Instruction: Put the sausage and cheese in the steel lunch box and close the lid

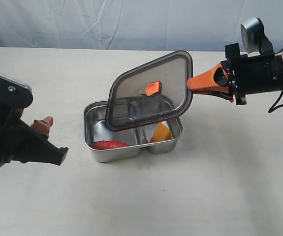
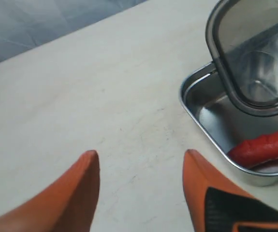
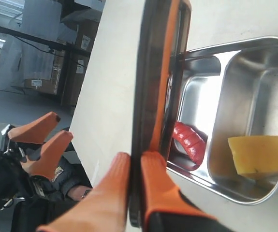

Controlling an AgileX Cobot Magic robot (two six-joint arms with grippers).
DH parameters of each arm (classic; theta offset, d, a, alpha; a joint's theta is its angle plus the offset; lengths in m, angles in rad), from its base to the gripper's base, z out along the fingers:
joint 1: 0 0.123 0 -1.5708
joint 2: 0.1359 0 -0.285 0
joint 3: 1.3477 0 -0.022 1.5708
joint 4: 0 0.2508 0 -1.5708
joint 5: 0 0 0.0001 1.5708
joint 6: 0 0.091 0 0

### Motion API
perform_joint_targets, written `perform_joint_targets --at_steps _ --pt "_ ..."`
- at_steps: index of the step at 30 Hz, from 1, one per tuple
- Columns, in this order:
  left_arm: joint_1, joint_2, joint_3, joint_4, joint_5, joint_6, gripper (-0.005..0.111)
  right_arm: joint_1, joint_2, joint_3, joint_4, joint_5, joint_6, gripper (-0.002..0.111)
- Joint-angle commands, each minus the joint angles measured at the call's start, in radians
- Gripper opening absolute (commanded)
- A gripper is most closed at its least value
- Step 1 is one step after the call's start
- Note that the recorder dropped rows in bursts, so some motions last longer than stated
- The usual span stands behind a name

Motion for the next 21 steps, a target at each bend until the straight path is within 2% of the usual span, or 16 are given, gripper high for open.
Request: perform_joint_targets --at_steps 1,12,16,21 --pt "0.101 -0.007 0.006 0.001 0.176 -0.021 0.05 -0.009 0.0 -0.005 0.048 -0.006 0.027 -0.001" --pt "0.259 -0.007 0.028 0.001 0.478 -0.072 0.05 -0.025 0.054 -0.069 0.016 -0.006 0.027 -0.001" --pt "0.283 -0.007 0.028 0.001 0.536 -0.085 0.05 -0.027 0.1 -0.075 0.022 -0.006 0.027 -0.001" --pt "0.283 -0.007 0.028 0.001 0.525 -0.083 0.05 -0.027 0.083 -0.076 0.025 -0.006 0.027 -0.001"
